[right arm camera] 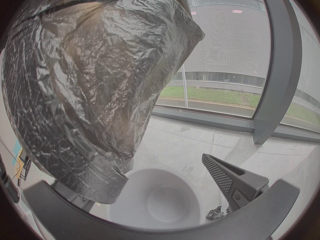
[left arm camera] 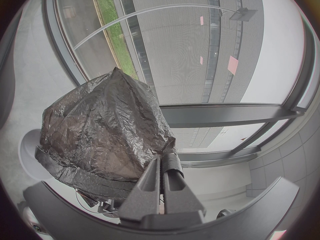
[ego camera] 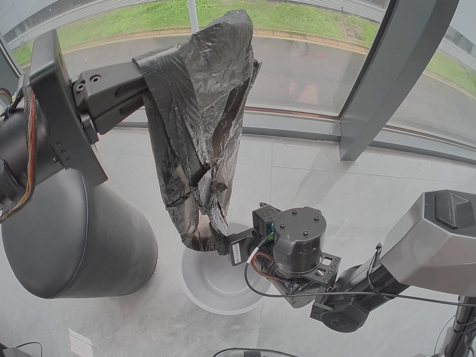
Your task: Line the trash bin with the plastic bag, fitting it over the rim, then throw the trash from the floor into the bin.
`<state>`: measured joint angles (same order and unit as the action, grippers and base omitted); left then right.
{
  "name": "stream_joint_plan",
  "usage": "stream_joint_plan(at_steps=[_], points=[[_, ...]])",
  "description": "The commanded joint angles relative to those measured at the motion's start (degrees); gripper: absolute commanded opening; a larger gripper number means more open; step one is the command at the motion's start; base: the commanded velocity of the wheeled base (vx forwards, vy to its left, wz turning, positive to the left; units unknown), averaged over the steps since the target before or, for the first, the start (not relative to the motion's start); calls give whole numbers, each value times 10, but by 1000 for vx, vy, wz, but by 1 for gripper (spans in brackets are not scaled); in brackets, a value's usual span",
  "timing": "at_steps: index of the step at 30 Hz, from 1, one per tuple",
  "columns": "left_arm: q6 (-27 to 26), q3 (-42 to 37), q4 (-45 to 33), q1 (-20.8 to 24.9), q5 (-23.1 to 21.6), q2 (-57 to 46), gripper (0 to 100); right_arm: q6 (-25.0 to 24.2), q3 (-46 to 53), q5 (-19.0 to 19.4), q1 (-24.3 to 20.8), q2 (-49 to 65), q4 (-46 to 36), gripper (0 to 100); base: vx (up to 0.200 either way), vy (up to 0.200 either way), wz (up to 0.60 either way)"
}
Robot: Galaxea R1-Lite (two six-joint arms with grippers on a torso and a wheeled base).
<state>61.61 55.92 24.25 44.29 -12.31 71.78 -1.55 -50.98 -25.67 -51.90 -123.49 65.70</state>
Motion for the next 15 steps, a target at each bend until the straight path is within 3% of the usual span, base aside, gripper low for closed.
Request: stream_joint_plan(at_steps=[1, 2, 15], points=[[10, -5, 1, 4, -1, -5, 0, 4, -3, 0, -1, -11, 0, 100, 0, 0, 0], [16, -5, 2, 5, -1, -5, 0, 4, -3, 0, -1, -11, 0, 0, 0, 0, 0], [18, -5, 2, 10, 0, -6, 0, 2, -2, -1, -5, -12, 2, 0, 0, 0, 0]])
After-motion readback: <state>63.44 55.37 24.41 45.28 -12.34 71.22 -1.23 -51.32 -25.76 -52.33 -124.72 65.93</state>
